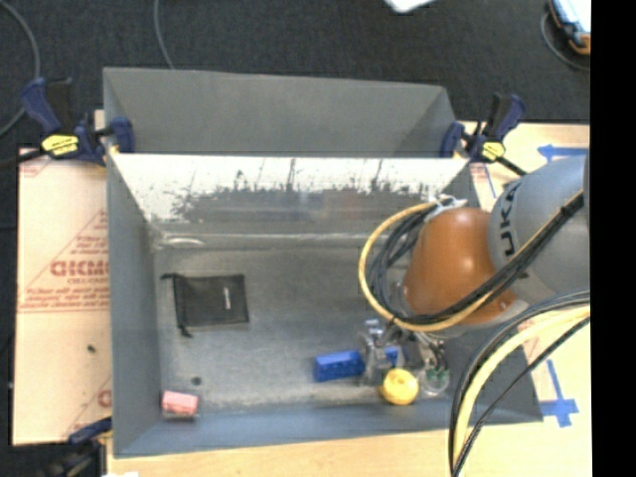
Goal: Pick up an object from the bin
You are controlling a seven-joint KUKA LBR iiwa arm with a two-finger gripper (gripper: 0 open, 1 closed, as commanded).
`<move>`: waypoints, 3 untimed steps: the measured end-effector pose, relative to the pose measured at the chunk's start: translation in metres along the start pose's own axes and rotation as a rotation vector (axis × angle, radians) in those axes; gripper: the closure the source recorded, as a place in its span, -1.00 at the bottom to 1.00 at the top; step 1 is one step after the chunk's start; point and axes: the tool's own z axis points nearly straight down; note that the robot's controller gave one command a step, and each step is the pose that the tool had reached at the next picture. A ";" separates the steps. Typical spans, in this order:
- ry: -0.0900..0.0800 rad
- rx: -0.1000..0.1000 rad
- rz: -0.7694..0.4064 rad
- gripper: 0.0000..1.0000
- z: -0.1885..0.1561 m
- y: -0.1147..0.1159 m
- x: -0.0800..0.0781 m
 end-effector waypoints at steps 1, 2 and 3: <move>0.004 0.000 0.006 1.00 -0.014 -0.009 0.011; 0.003 0.000 -0.008 1.00 -0.103 -0.012 0.006; -0.006 0.001 0.012 1.00 -0.047 -0.031 -0.018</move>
Offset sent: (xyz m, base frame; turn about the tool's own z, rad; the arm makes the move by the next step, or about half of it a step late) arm -0.0015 -0.0174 0.2422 -0.0307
